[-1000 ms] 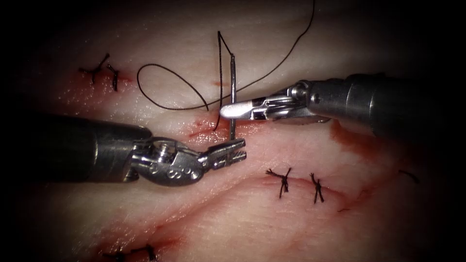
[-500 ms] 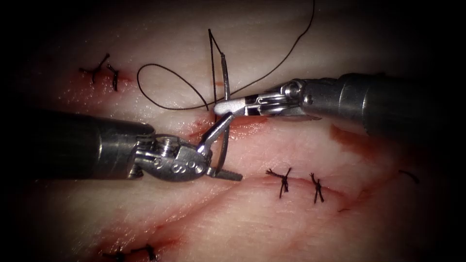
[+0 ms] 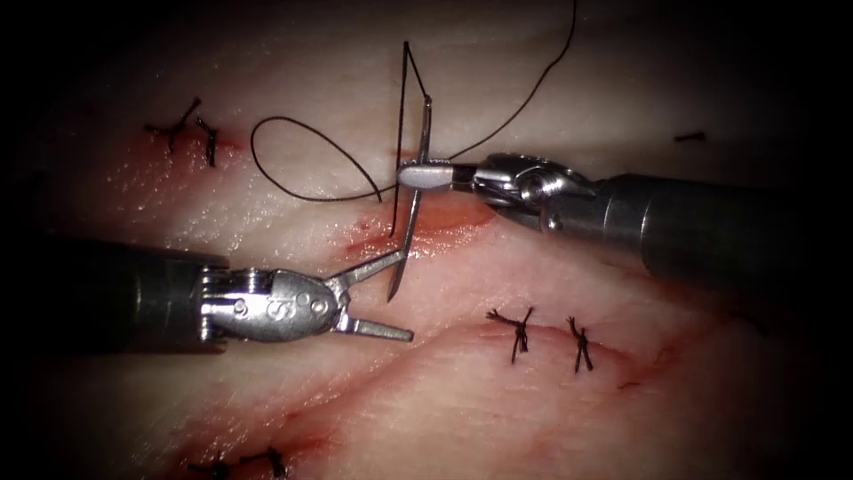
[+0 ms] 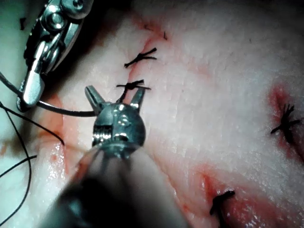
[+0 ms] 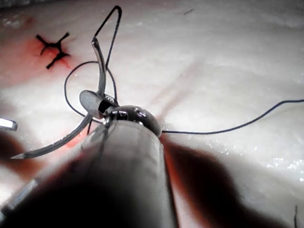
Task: Wound Closure
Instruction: Use the left gripper to open the wound.
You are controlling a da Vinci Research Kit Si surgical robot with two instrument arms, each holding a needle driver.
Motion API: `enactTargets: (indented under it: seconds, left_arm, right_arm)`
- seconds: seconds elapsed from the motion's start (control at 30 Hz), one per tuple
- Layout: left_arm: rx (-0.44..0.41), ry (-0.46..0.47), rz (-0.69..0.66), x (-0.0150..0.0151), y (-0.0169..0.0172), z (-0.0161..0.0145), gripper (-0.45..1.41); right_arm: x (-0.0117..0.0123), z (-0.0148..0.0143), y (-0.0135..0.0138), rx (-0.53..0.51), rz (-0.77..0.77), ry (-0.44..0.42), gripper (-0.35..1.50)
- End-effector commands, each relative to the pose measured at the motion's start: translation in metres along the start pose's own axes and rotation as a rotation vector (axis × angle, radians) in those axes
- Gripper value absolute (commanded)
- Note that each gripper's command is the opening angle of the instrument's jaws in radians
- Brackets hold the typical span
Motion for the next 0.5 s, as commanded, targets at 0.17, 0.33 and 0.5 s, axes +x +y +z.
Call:
enactTargets:
  seconds: [0.17, 0.33, 0.5]
  left_arm:
    - [-0.074, -0.027, -0.119, -0.0026, -0.0009, -0.0012, 0.90]
    - [-0.032, -0.041, -0.198, -0.0042, -0.0033, -0.0017, 0.61]
    - [0.002, -0.076, -0.210, -0.0054, -0.0048, -0.0005, 0.32]
  right_arm:
    - [0.0002, 0.0003, 0.0005, 0.095, -0.158, -0.035, -0.35]
    - [0.0000, 0.0004, 0.0002, 0.172, -0.302, -0.079, -0.35]
    - [0.0005, 0.0006, 0.0001, 0.206, -0.376, -0.101, -0.35]
